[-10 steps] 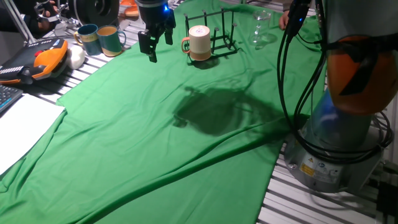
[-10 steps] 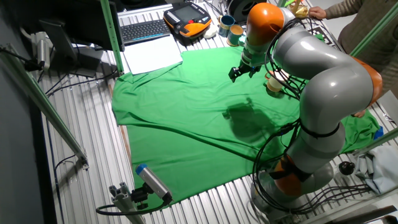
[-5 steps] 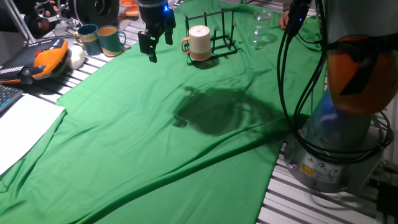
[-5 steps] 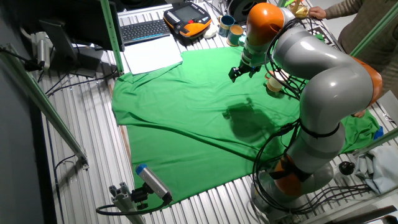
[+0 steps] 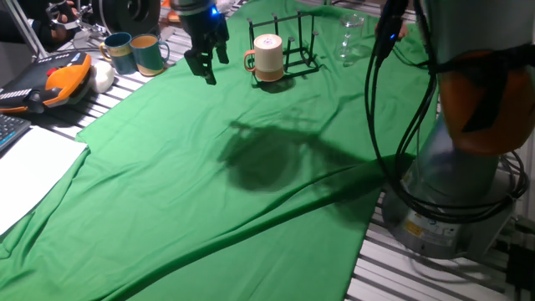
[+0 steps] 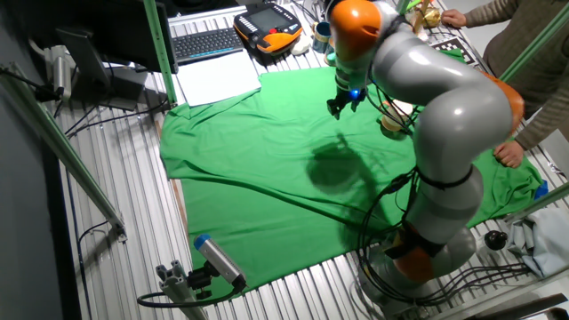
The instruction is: Take the cup off the cup rack
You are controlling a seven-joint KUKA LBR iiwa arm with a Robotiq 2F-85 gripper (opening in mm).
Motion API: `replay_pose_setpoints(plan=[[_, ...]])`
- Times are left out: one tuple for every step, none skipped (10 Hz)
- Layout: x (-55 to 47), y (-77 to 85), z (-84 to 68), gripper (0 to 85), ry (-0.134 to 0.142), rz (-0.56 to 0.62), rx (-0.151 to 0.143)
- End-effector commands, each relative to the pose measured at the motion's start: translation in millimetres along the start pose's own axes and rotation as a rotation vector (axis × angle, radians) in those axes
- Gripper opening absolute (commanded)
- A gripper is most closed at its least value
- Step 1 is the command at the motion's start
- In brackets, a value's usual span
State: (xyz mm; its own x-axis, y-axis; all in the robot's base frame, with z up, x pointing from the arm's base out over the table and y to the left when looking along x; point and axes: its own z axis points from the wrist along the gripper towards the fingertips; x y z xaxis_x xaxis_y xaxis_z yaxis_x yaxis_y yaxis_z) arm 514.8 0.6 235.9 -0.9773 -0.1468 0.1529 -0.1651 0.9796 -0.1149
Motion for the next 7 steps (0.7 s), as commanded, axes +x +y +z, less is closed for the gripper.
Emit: replay_pose_setpoints(plan=[[-0.1, 0.1, 0.0, 0.0, 0.104, -0.015, 0.001], [-0.1, 0.0, 0.0, 0.0, 0.104, -0.013, 0.001], [-0.1, -0.1, 0.0, 0.0, 0.104, -0.012, -0.001], [-0.3, -0.2, -0.1, 0.0, 0.109, -0.026, -0.004], [-0.8, 0.2, 0.1, 0.0, 0.114, -0.032, -0.002], [0.5, 0.2, 0.1, 0.0, 0.101, -0.032, -0.001], [0.8, 0.2, 0.0, 0.0, 0.098, -0.032, -0.001]])
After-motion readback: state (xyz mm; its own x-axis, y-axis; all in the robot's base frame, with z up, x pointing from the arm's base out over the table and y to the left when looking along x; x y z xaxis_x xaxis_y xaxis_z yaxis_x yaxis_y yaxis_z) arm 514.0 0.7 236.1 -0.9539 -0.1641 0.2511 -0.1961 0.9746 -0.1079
